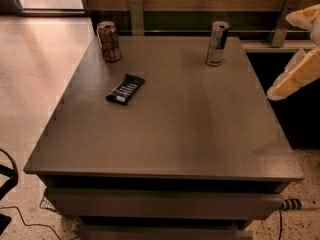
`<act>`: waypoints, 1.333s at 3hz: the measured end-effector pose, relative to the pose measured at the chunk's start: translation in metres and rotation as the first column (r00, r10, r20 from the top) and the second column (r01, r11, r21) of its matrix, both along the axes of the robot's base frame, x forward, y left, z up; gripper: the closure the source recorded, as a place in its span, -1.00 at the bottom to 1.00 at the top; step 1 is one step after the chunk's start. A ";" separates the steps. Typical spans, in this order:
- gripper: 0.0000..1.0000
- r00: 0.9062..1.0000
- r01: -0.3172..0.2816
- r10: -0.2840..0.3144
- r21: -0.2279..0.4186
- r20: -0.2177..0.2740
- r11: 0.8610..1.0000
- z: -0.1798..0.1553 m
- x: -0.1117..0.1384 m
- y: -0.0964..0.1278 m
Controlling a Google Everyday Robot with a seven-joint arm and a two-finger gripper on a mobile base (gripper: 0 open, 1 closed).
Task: Pick redbull can
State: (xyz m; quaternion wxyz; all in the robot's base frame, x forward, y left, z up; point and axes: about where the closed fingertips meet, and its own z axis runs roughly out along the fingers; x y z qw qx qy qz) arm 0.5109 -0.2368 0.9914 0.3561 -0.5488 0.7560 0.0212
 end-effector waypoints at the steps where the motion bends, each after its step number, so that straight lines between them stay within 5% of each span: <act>1: -1.00 0.994 0.012 -0.034 0.209 0.101 0.978 0.007 0.058 -0.005; 2: -1.00 0.990 0.059 -0.095 0.307 0.103 0.950 0.003 0.085 -0.002; 4: -1.00 0.985 0.100 -0.141 0.343 0.097 0.934 -0.003 0.098 -0.006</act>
Offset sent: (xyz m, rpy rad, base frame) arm 0.1181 -0.0062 0.0002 0.4269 -0.1362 -0.1546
